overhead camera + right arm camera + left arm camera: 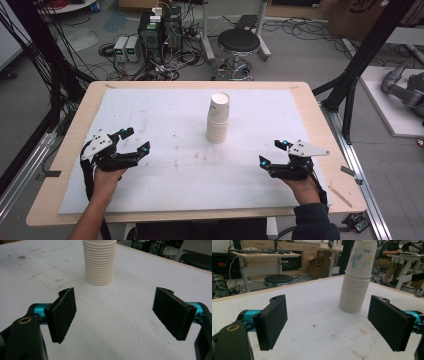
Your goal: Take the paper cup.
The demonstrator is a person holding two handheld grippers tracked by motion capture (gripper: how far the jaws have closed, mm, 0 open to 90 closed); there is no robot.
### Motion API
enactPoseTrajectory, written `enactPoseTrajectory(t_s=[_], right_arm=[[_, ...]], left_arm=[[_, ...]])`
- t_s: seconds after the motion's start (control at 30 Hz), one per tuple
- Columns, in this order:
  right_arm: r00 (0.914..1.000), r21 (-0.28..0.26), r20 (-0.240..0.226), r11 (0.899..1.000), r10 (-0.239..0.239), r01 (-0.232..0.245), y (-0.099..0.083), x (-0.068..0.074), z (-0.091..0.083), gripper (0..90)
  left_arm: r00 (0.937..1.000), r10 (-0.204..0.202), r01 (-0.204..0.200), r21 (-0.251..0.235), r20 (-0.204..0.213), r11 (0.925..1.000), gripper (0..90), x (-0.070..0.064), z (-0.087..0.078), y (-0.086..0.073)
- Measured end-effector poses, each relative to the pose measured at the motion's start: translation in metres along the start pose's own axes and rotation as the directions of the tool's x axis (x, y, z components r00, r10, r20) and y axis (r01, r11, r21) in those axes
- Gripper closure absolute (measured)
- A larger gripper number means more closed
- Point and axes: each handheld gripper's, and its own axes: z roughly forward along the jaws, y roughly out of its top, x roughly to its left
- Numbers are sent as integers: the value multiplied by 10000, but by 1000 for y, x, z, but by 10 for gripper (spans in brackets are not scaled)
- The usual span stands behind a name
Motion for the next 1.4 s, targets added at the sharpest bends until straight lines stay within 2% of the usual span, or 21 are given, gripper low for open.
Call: enactPoseTrajectory(t_s=[0.3, 0.57, 0.77, 0.97, 1.03, 1.07, 1.13, 1.23, 1.3, 1.4], right_arm=[[10000, 85, -57, 10000, -35, 36, -1, 0, 1, 194], [9999, 65, -137, 10000, -62, 63, 2, 2, 0, 194], [9998, 101, -169, 9999, -104, 106, 2, 2, 1, 194], [9998, 101, -169, 9999, -95, 97, 3, 2, 0, 194], [9998, 96, -175, 9999, -84, 86, 3, 2, 0, 194], [9998, 69, -160, 9999, -90, 91, 3, 2, 0, 194], [9998, 64, -146, 9999, -103, 104, 3, 2, -1, 194], [9999, 44, -141, 9999, -99, 99, 3, 2, -1, 194], [9998, 56, -162, 9999, -90, 90, 4, 2, -1, 193], [9998, 57, -175, 9999, -89, 90, 4, 2, -1, 194]], left_arm=[[9991, 70, -79, 214, 413, 9997, 161, -5, 13, 8], [9956, 91, -117, 272, 935, 9996, 161, -9, 29, 25], [9852, 91, -161, 394, 1713, 9991, 160, -15, 51, 48], [9696, 271, -434, 620, 2431, 9971, 159, -24, 78, 71], [9653, 309, -505, 692, 2594, 9963, 159, -27, 86, 77], [9653, 309, -505, 692, 2594, 9963, 159, -27, 86, 77], [9611, 310, -555, 823, 2744, 9951, 157, -30, 99, 85], [9591, 320, -607, 941, 2812, 9937, 157, -32, 108, 90], [9551, 330, -661, 1030, 2945, 9925, 158, -35, 120, 96], [9530, 342, -722, 1159, 3012, 9906, 157, -38, 132, 102]])
